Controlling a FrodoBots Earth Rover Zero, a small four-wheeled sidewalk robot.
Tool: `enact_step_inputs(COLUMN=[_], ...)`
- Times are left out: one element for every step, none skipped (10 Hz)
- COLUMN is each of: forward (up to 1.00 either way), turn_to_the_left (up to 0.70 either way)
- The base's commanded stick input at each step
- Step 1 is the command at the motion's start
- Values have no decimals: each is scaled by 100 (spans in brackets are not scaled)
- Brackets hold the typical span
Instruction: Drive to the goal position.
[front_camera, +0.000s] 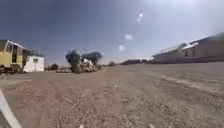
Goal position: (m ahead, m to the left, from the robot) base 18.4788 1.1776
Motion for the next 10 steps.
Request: enact_step_inputs(forward=[70, 70, 70, 70, 70, 70, 70, 70, 70, 70], turn_to_the_left=[-34, -35, -35, 0, 0, 0, 0, 0, 0, 0])
